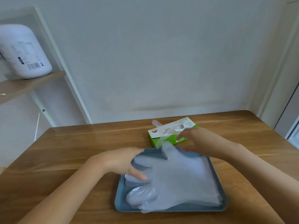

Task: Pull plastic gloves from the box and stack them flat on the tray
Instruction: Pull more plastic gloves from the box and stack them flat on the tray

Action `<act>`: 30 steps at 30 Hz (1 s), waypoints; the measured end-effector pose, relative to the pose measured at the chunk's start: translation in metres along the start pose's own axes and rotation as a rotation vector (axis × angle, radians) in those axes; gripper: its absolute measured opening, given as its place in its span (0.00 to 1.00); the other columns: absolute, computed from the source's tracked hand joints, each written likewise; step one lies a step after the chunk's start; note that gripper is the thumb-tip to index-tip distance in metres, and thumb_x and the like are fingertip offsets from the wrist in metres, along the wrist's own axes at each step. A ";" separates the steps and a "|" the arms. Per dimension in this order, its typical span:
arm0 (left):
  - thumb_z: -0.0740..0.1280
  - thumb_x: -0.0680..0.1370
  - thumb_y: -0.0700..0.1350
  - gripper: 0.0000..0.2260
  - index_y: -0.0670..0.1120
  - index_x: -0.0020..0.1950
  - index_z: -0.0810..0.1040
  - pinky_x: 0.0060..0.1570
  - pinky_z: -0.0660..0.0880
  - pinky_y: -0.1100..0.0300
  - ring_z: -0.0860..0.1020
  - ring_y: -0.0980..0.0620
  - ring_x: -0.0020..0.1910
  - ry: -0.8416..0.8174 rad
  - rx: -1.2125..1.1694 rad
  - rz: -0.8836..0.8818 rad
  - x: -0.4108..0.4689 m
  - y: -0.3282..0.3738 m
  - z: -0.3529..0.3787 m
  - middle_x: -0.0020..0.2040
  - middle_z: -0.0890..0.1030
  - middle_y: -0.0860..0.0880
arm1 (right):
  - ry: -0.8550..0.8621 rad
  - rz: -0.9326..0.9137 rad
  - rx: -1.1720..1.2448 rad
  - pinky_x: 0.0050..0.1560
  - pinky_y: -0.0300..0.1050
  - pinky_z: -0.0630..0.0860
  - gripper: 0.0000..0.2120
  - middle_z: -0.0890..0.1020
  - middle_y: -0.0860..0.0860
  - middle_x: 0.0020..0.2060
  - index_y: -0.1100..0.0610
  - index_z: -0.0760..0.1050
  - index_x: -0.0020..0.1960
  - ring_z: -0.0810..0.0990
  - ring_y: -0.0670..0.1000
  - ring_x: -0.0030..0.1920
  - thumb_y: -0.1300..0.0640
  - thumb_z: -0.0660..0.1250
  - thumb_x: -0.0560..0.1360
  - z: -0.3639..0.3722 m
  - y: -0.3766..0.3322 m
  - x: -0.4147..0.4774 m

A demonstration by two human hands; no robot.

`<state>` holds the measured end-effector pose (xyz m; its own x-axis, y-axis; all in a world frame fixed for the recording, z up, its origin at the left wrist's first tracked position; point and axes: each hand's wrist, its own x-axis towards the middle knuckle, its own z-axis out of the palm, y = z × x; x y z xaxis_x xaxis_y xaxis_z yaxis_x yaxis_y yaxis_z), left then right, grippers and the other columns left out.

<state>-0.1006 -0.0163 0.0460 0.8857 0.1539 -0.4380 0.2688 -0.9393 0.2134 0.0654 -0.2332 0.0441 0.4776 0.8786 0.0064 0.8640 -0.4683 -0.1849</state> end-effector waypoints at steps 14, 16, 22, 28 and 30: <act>0.68 0.78 0.43 0.19 0.46 0.68 0.71 0.52 0.65 0.68 0.73 0.56 0.58 0.537 -0.321 0.053 0.106 0.030 0.000 0.65 0.75 0.50 | 0.401 0.026 0.357 0.46 0.49 0.73 0.09 0.83 0.53 0.41 0.60 0.82 0.45 0.79 0.54 0.43 0.58 0.64 0.78 0.045 0.019 0.088; 0.72 0.75 0.47 0.23 0.46 0.68 0.70 0.57 0.67 0.66 0.72 0.54 0.63 0.543 -0.392 0.042 0.114 0.031 0.003 0.65 0.74 0.51 | 0.427 0.124 0.531 0.40 0.43 0.72 0.09 0.81 0.51 0.35 0.61 0.79 0.42 0.77 0.53 0.38 0.60 0.63 0.78 0.045 0.021 0.089; 0.73 0.74 0.49 0.23 0.45 0.66 0.74 0.55 0.64 0.67 0.72 0.52 0.63 0.524 -0.322 0.006 0.123 0.033 0.001 0.64 0.74 0.48 | 0.558 0.175 0.907 0.43 0.43 0.74 0.15 0.80 0.48 0.30 0.56 0.74 0.36 0.78 0.47 0.35 0.63 0.58 0.80 0.029 0.030 0.090; 0.72 0.75 0.50 0.20 0.44 0.64 0.74 0.58 0.66 0.62 0.71 0.50 0.64 0.481 -0.303 -0.022 0.126 0.033 0.000 0.65 0.73 0.47 | 0.645 0.018 1.044 0.44 0.46 0.77 0.11 0.80 0.50 0.31 0.58 0.74 0.41 0.80 0.50 0.35 0.63 0.59 0.81 0.002 0.010 0.079; 0.72 0.75 0.50 0.21 0.44 0.65 0.73 0.57 0.65 0.64 0.71 0.50 0.65 0.468 -0.339 -0.031 0.124 0.035 0.000 0.66 0.73 0.48 | 0.667 -0.036 1.177 0.42 0.40 0.76 0.12 0.80 0.51 0.31 0.60 0.73 0.41 0.79 0.50 0.35 0.64 0.57 0.81 -0.012 0.001 0.071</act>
<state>0.0186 -0.0299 -0.0007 0.9279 0.3714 -0.0317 0.3349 -0.7934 0.5084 0.1021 -0.1728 0.0558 0.7341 0.5188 0.4382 0.3898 0.2066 -0.8975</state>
